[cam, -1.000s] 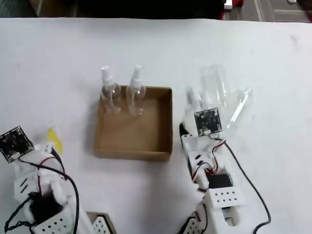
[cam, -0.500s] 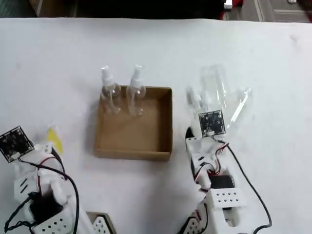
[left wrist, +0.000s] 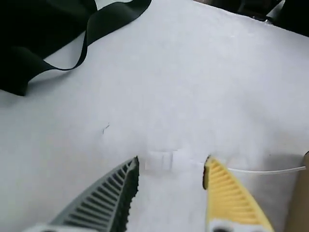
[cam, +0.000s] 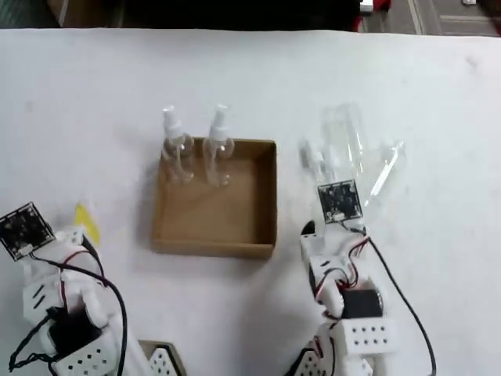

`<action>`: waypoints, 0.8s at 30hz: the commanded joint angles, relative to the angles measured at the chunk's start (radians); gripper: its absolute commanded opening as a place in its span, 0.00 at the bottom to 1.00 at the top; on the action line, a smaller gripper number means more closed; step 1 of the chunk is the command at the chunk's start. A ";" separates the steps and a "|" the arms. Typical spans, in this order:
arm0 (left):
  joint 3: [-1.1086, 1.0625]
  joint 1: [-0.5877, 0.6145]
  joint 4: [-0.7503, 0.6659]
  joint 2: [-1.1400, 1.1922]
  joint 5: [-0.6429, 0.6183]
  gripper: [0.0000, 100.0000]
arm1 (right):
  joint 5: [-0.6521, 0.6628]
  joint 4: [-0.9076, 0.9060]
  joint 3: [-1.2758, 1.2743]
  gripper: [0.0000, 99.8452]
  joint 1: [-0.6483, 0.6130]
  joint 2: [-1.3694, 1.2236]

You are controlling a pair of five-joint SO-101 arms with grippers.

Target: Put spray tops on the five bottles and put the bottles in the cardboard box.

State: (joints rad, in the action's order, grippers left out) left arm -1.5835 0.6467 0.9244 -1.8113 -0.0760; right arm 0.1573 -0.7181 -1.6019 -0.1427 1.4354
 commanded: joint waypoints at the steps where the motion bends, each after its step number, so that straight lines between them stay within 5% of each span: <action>1: 0.006 0.007 -0.031 -0.007 -0.011 0.20 | 0.012 -0.206 0.009 0.25 0.013 0.237; 4: 0.006 0.007 -0.029 -0.007 -0.011 0.20 | 0.012 -0.326 0.011 0.25 0.013 0.389; 15: 0.006 0.007 -0.028 -0.007 -0.009 0.20 | 0.014 -0.245 0.256 0.25 0.018 0.286; 24: 0.006 0.007 -0.026 -0.007 -0.009 0.20 | 0.005 -0.171 0.598 0.25 -0.005 -0.357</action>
State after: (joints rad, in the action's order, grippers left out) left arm -1.5835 0.6467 0.9229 -1.8113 -0.0760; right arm 0.1619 -0.9221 -1.2259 -0.1442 1.4124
